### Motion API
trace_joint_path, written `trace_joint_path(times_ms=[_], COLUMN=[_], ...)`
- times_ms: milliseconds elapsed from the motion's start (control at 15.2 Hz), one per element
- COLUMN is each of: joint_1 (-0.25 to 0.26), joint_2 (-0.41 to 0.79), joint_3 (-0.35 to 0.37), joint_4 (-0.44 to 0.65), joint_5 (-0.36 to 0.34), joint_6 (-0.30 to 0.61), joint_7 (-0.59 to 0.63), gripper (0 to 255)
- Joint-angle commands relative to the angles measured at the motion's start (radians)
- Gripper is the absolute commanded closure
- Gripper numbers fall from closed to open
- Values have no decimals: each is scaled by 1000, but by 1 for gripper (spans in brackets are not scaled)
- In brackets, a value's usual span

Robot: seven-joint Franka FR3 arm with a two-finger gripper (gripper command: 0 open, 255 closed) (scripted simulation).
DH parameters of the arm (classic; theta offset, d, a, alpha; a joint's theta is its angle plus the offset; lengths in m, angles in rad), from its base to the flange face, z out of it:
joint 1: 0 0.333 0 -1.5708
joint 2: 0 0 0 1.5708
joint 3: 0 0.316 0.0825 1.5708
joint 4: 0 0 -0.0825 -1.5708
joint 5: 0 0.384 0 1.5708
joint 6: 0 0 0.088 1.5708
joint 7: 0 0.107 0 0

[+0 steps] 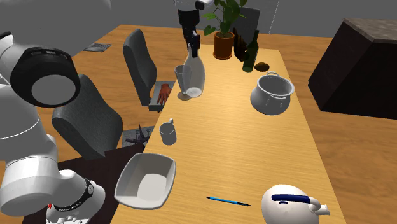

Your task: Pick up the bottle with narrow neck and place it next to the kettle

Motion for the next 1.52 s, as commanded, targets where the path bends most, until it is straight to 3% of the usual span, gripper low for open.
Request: trace_joint_path(times_ms=[0,330,858,1452], joint_1=[7,33,-135,-281], joint_2=[17,78,-48,-67], joint_3=[0,0,-50,-121], joint_4=[53,211,30,9], joint_5=[-6,-28,40,78], joint_6=[-36,-135,-71,-67], joint_7=[1,3,-179,-385], gripper=[255,255,255,255])
